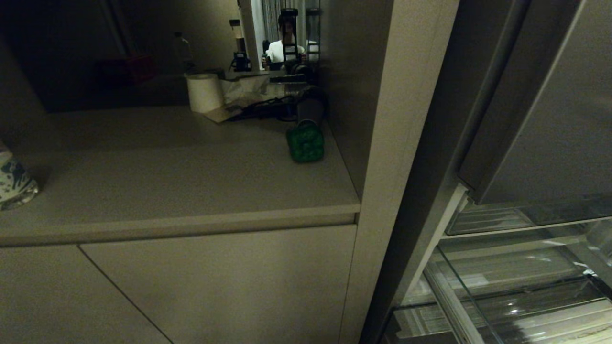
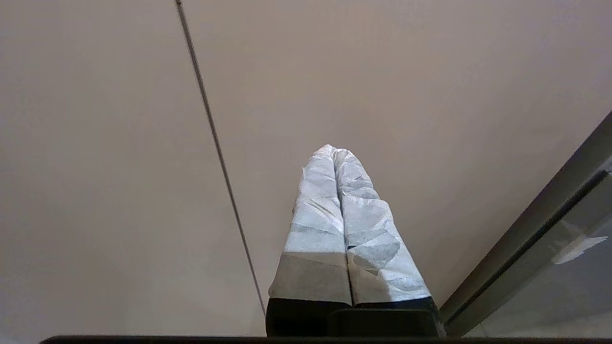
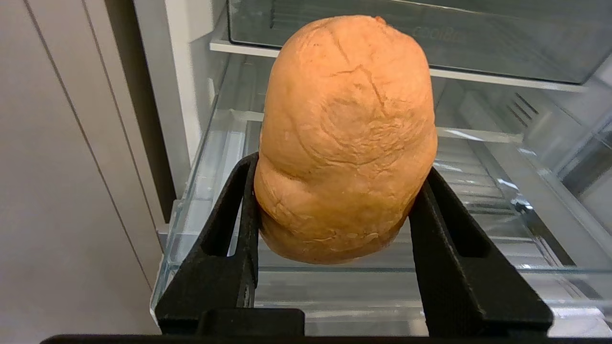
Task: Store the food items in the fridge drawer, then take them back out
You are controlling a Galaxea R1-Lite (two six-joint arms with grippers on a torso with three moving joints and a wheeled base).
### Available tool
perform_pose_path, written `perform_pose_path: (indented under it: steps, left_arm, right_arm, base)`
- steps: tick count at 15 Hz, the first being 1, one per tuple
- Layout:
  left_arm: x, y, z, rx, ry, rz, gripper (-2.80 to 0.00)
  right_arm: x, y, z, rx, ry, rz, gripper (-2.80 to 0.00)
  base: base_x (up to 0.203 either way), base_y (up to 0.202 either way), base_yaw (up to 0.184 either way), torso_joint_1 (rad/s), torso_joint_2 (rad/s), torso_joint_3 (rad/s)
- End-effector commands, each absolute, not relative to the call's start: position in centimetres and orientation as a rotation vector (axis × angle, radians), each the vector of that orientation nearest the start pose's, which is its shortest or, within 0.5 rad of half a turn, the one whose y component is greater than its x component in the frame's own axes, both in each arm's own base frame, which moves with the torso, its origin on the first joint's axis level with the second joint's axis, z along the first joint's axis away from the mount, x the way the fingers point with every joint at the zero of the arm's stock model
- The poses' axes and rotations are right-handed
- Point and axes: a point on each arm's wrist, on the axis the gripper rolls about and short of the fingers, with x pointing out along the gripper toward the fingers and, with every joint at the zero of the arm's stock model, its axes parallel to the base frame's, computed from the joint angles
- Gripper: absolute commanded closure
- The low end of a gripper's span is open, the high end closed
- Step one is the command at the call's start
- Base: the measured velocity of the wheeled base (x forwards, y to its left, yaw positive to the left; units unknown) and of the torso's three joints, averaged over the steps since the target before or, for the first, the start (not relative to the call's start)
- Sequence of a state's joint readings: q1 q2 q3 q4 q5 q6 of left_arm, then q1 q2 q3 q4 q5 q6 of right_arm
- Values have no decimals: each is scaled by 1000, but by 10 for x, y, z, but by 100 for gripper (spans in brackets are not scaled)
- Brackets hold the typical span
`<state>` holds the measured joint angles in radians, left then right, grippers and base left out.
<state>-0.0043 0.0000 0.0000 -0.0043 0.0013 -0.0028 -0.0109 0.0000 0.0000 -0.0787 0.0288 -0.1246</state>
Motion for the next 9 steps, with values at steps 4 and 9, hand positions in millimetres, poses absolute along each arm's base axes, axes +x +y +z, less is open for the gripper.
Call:
perform_pose_path:
  steps: [4,9]
  left_arm:
    - [-23,0,76,-3,-3,-3,0]
    - [-23,0,76,-3,-3,-3,0]
  right_arm:
    - [-27,3,98,-198,-129,99,0]
    - [-1,9,157,-153,12,398,0]
  base:
    - [0,0,0,0,0,0]
    - [0,0,0,0,0,0]
